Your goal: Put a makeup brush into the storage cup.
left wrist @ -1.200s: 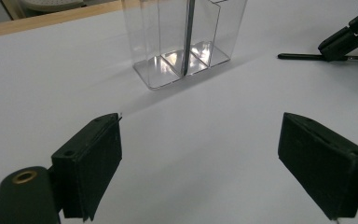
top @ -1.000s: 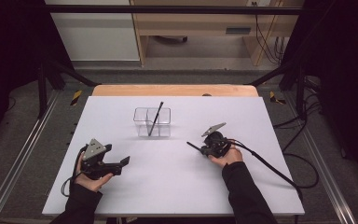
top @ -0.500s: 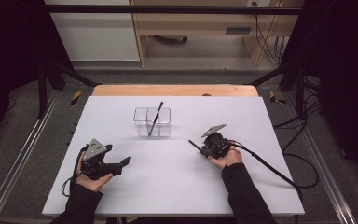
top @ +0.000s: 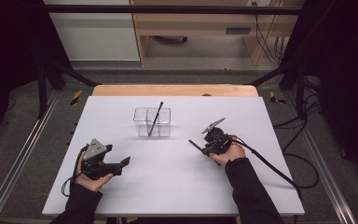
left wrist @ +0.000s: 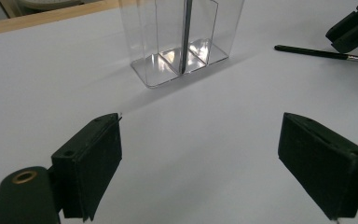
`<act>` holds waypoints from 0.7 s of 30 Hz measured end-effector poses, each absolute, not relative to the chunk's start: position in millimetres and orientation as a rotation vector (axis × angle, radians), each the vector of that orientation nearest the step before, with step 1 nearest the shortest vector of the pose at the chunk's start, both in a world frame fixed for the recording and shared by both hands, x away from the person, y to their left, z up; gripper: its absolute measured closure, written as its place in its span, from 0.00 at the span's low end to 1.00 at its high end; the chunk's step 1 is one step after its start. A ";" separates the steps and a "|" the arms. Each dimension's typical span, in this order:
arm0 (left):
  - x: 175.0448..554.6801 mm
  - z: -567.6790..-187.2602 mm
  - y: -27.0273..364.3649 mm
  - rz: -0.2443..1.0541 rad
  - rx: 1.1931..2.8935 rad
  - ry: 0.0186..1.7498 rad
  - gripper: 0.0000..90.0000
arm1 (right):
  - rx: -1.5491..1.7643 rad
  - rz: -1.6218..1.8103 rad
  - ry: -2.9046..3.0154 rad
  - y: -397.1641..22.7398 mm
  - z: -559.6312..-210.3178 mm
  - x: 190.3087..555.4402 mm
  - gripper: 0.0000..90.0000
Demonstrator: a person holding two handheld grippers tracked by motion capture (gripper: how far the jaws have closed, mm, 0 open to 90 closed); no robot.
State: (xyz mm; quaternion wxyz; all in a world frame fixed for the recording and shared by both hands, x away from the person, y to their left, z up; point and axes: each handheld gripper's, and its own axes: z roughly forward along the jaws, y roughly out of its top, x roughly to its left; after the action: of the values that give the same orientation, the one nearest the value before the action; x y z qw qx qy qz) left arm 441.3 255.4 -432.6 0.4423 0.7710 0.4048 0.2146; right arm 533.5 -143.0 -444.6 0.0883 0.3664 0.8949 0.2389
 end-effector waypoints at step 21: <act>441.9 -433.4 254.6 0.527 1.922 1.005 0.14 | 1.114 0.563 2.733 -136.0 -452.0 538.0 0.93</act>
State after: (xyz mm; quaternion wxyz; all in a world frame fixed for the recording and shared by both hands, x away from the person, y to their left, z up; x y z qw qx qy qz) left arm 441.9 254.6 -433.4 0.4390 0.7737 0.4046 0.2121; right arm 538.0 -136.0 -452.0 0.0683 0.3698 0.9076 0.1868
